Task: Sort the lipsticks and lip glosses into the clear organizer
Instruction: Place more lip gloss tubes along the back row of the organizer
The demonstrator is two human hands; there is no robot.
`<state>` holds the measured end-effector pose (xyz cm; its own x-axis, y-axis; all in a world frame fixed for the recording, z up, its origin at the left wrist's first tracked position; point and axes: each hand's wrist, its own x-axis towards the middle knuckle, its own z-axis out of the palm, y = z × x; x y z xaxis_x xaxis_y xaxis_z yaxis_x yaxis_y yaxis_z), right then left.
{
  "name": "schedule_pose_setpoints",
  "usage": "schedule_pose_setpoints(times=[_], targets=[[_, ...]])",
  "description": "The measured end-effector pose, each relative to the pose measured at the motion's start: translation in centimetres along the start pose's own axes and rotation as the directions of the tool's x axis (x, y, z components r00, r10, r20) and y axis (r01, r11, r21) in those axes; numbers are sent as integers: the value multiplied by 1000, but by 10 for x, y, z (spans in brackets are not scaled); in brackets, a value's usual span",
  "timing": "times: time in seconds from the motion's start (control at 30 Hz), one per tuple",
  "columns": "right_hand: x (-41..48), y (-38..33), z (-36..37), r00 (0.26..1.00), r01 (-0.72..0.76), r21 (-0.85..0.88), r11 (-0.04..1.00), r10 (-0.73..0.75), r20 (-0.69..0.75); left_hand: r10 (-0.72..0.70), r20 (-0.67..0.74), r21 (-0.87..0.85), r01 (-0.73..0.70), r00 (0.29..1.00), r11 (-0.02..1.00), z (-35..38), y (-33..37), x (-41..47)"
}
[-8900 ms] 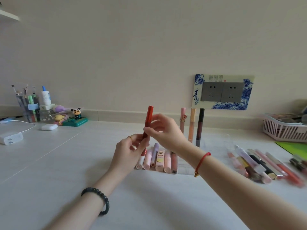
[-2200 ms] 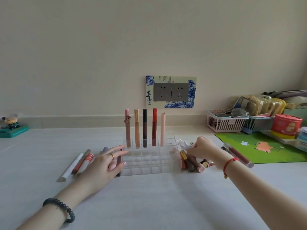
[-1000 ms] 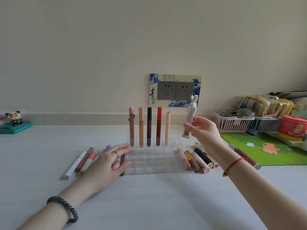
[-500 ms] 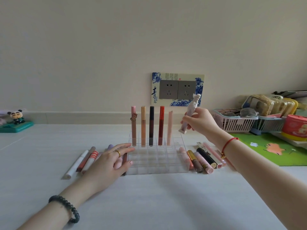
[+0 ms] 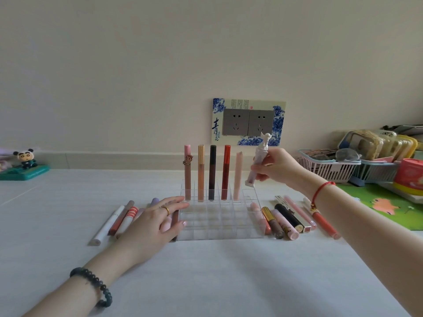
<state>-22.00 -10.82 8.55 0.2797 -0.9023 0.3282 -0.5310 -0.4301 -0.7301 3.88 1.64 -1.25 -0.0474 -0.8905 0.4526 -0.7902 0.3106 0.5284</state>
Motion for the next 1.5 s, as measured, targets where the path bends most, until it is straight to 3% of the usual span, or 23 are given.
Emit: schedule_pose_setpoints(times=[0.17,0.53,1.5], targets=[[3,1,4,997,75,-132,988,-70,39,-26,18,1,26,999,1000,-1,2,-1],[8,16,16,990,96,-294,951,-61,128,-8,10,-5,8,1000,1000,0,1,1],[11,21,14,992,109,-196,974,-93,88,5,13,-4,-5,1000,1000,-3,8,-2]])
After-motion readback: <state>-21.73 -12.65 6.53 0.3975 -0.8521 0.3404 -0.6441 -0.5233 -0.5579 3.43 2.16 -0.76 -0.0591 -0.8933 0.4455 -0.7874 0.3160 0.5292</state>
